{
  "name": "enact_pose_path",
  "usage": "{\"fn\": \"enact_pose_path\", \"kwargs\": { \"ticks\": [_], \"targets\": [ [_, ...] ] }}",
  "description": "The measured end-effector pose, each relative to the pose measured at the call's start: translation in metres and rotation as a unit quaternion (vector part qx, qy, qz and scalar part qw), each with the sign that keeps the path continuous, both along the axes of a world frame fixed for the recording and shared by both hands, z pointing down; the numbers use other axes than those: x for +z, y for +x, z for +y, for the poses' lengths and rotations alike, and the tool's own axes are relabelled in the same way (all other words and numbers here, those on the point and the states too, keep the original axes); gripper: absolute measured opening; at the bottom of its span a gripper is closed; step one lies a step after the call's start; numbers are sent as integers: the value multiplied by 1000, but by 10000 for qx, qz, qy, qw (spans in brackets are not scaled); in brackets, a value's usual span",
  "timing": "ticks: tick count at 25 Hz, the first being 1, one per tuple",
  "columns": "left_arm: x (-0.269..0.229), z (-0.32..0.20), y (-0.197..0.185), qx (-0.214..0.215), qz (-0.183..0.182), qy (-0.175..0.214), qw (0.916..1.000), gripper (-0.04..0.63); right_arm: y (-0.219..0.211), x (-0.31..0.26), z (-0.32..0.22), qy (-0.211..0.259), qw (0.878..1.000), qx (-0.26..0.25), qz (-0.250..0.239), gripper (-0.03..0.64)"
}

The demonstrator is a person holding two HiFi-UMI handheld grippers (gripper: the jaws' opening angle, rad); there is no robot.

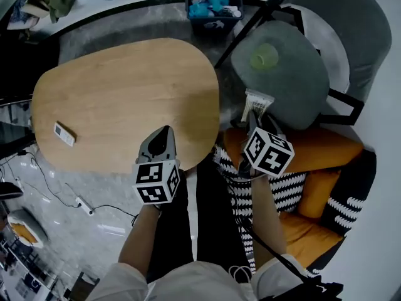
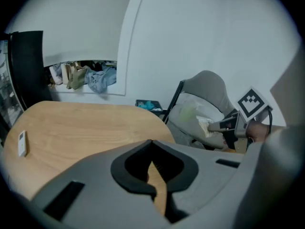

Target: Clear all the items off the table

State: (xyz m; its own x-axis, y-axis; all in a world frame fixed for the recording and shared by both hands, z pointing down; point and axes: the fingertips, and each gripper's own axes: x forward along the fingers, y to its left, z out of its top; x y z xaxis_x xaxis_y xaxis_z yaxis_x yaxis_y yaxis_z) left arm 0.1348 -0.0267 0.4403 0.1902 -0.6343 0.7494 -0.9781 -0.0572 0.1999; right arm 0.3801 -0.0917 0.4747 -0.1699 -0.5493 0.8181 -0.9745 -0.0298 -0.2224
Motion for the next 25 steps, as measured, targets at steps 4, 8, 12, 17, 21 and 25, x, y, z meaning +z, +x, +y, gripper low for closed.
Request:
{"fn": "enact_pose_path", "kwargs": {
  "ticks": [4, 8, 12, 17, 21, 25],
  "targets": [
    [0, -6, 28, 168, -35, -22, 9998, 0, 35, 0, 4, -45, 9997, 242, -23, 162],
    [6, -11, 47, 178, -18, -115, 9998, 0, 65, 0, 0, -89, 9993, 353, 38, 163],
    [9, -19, 59, 200, -40, -156, 9997, 0, 87, 6, -16, -79, 9989, 447, 67, 163],
    [17, -35, 72, 221, -123, -187, 9995, 0, 112, 25, -47, -80, 9986, 511, 61, 163],
    [27, -48, 73, 148, -181, -253, 9994, 0, 122, 43, -76, -98, 9986, 513, 62, 163],
    [44, -49, 77, 115, -180, -430, 9988, 0, 127, 61, -97, -98, 9989, 447, 54, 164]
  ]
}}
